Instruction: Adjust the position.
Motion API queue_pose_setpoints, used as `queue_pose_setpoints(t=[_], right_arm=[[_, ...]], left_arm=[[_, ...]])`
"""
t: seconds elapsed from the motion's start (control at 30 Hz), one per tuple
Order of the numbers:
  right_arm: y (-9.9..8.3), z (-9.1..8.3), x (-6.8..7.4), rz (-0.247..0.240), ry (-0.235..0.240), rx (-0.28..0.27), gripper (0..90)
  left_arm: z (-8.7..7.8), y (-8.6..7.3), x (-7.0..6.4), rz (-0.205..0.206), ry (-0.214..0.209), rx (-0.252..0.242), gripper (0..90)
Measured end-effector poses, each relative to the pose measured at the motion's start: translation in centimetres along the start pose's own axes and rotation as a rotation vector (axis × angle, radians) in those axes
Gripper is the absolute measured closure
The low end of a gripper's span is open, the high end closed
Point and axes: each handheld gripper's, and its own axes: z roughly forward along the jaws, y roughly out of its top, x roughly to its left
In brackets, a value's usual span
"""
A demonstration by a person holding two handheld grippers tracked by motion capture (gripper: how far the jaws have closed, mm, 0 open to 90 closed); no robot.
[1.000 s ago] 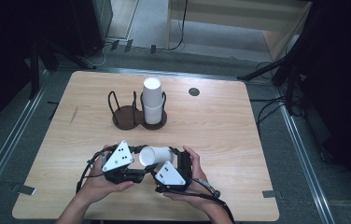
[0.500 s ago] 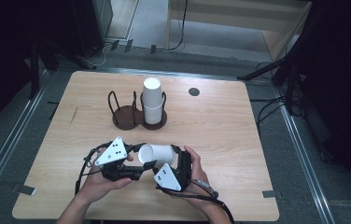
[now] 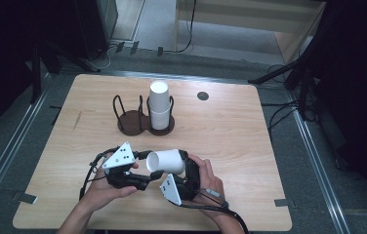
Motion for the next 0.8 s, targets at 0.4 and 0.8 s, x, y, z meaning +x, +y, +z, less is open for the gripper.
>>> queue_pose_setpoints(t=[0.4,0.8], right_arm=[[0.5,-0.5,0.7,-0.265,-0.102,0.014,25.0],[0.1,-0.7,-0.6,-0.13,-0.092,-0.035,8.9]], left_arm=[[0.3,0.1,-0.1,-0.011,0.006,0.033,30.0],[-0.6,0.1,0.5,-0.028,0.004,-0.054,35.5]])
